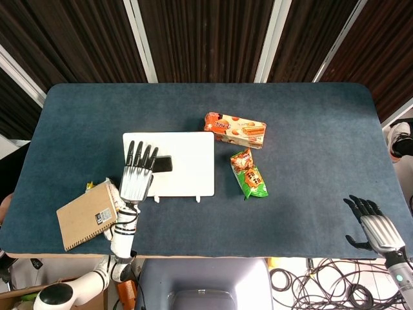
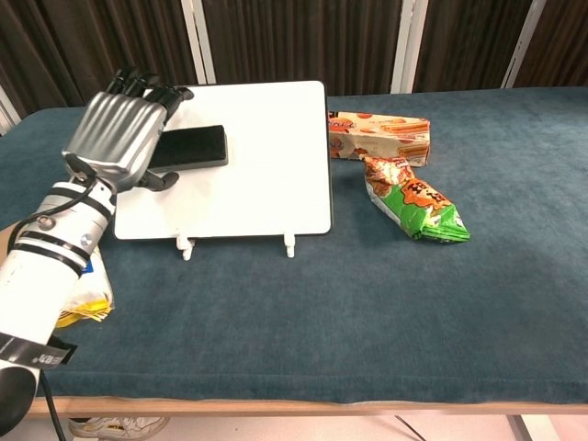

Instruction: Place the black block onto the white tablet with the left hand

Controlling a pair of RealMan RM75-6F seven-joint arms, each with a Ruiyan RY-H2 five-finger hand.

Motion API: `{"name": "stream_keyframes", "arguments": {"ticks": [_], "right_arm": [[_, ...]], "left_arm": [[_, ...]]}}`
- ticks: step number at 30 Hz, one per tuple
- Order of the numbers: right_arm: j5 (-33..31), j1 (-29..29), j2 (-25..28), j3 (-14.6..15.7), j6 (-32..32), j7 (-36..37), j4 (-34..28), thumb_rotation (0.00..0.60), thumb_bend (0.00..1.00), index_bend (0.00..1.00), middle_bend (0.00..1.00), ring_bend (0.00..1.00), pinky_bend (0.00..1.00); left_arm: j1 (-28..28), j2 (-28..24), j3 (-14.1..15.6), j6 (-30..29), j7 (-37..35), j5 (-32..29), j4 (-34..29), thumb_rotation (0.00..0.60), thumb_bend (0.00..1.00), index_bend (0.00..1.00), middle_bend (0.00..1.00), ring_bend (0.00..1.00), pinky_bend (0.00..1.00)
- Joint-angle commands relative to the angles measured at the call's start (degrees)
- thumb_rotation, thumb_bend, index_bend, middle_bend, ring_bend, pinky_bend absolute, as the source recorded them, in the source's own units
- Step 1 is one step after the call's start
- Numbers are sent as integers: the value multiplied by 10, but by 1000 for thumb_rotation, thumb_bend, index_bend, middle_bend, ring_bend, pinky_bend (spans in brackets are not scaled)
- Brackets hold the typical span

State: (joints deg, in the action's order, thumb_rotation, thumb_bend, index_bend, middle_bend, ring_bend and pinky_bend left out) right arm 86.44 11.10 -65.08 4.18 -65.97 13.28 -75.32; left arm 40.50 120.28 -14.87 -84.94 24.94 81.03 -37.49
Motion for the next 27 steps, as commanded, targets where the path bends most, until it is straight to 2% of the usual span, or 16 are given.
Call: {"name": "stream_keyframes", "arguments": {"ticks": [1,5,7,9,11,14,18,23,27], "right_arm": [[-2,-5,3,-1,-8,-9,-9,600,243,0,0,0,0],[0,-13,10,-2,-26,-23,-28,600,243,0,0,0,0],[1,-17,13,-2,-35,-33,-38,600,243,0,0,0,0],[-1,-25,18,-3,-48,-50,-55,600,243,0,0,0,0],[-15,-36,22,-8,-63,-78,-79,600,243,0,0,0,0],[-35,-56,20,-26,-112,-129,-121,600,243,0,0,0,0],[-34,-85,1,-40,-184,-188,-141,600,243,0,0,0,0],[-33,-98,-16,-39,-202,-220,-140,600,243,0,0,0,0],[-31,-96,-18,-35,-187,-208,-129,600,243,0,0,0,0]], "left_arm": [[-83,-123,43,-80,34,29,-251,599,199,176,191,60,11],[-143,-247,96,-100,76,46,-442,600,200,147,195,60,25],[-169,-310,126,-91,81,41,-526,600,199,114,178,50,32],[-202,-400,174,-69,70,21,-627,600,198,58,133,31,37],[-221,-474,211,-58,40,25,-680,600,204,28,117,48,60],[-254,-511,239,-82,-14,55,-666,600,219,11,130,83,79],[-309,-508,262,-110,-96,57,-603,600,233,2,107,35,33],[-339,-501,248,-93,-152,11,-565,600,244,0,67,9,15],[-347,-504,241,-106,-168,42,-554,600,241,0,58,7,15]]}}
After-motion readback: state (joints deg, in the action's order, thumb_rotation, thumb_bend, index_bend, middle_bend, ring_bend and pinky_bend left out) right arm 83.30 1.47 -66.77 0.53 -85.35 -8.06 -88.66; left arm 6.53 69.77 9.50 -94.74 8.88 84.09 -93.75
